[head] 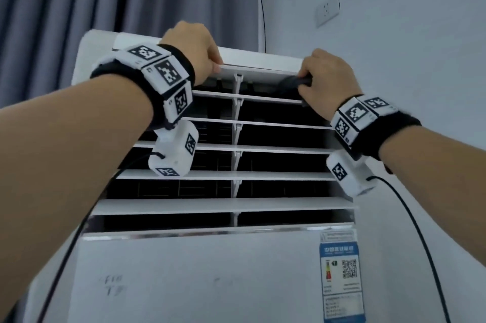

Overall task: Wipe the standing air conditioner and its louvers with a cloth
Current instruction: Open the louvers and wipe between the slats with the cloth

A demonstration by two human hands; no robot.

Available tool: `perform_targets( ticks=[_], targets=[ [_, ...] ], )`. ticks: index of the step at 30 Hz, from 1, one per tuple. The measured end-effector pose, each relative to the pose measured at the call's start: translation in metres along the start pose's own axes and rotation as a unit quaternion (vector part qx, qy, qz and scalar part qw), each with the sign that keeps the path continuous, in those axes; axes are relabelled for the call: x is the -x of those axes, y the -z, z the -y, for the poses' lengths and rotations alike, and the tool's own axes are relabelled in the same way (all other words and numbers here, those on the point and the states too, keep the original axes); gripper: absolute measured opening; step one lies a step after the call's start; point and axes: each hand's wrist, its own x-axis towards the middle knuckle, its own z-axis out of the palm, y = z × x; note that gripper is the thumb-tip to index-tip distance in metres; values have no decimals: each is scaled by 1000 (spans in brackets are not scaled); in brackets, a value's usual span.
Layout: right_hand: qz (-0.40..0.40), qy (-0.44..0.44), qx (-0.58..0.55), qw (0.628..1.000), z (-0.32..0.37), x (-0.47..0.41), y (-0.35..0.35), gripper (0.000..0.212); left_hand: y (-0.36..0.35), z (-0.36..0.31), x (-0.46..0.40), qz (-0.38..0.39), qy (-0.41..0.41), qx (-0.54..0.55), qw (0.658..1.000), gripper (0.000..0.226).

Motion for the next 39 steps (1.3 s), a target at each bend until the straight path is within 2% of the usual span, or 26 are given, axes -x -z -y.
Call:
perform_targets(
  ticks=[3,5,7,11,14,24,31,34,39],
  targets=[
    [4,-57,20,998,-30,14,4,11,0,-1,1,10,15,0,1000,19],
    [5,-58,30,998,-34,18,4,11,-1,-3,1,9,23,-3,1000,19],
    [2,-37,23,999,-25,17,4,11,-1,-6,2,5,25,-7,1000,18],
    [-30,60,-28,997,19,-2,2,10,2,-7,1,2,33,-6,999,18],
    [-15,91,-47,995,40,-16,-1,10,3,-6,1,9,37,-9,999,19],
    [40,-11,30,999,-41,16,17,8,1,-8,0,7,45,-20,999,18],
    [10,102,-50,994,45,-21,-3,8,-3,-4,-1,2,46,-13,999,19],
    [10,89,-54,995,43,-20,-5,8,-5,-1,-2,-7,45,-3,999,18],
    [35,20,20,999,-18,7,8,11,-7,5,3,-5,23,19,1000,18]
  ],
)
